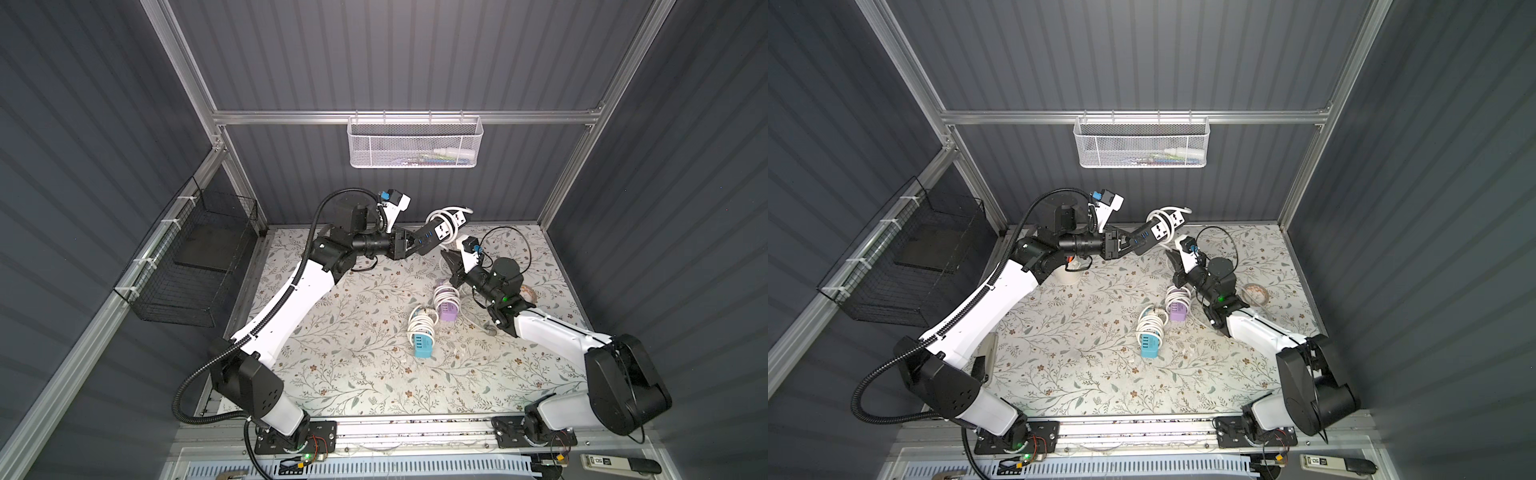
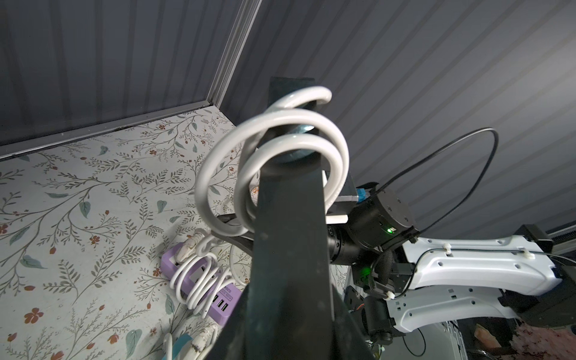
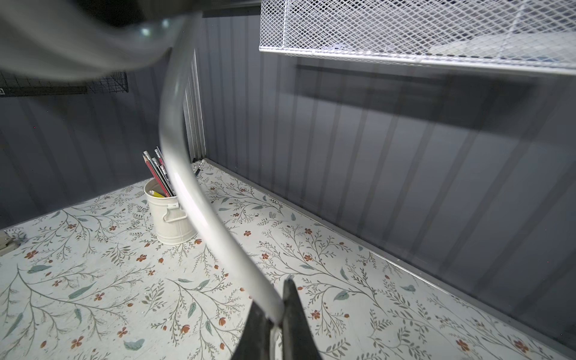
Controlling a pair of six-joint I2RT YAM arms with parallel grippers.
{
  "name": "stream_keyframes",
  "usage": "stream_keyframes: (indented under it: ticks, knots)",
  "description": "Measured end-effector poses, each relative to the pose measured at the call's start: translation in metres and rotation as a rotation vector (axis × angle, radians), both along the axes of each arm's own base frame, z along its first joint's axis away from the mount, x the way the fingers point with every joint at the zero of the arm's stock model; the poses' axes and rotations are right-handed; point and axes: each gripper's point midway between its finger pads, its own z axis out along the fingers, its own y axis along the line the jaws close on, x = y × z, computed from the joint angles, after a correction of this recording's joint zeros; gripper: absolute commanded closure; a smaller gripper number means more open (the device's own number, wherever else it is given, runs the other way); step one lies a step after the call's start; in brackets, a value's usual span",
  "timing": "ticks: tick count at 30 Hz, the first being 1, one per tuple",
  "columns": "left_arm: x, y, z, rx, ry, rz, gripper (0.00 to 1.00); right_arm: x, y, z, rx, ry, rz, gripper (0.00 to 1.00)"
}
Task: Unwrap the cord wrapped around the power strip
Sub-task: Unwrap the power cord from the power strip.
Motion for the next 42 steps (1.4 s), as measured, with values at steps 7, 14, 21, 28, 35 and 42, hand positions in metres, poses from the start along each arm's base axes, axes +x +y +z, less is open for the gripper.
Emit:
stream_keyframes:
  ticks: [7,14,21,28,35,42]
  knots:
    - [0.003,0.002,0.004,-0.017,-0.02,-0.005,1.0,-0.003,-0.018,0.0,0.082,0.096,-0.008,1.0]
    - [-0.01,-0.006,-0.01,-0.036,0.014,-0.089,1.0,0.042,-0.057,-0.017,0.205,0.299,-0.061,1.0]
    - [-0.013,-0.011,-0.018,-0.025,0.009,-0.125,1.0,0.078,-0.066,0.026,0.298,0.336,-0.061,1.0]
    - [0.009,-0.015,-0.066,0.074,0.072,-0.083,1.0,0.07,-0.102,0.103,0.358,0.267,-0.086,1.0]
    - [0.036,0.001,-0.09,0.113,0.092,0.017,1.0,0.0,-0.121,0.145,0.362,0.209,-0.099,1.0]
    - [0.044,0.012,-0.068,0.1,0.026,0.086,1.0,-0.041,-0.141,0.061,0.368,0.4,-0.195,1.0]
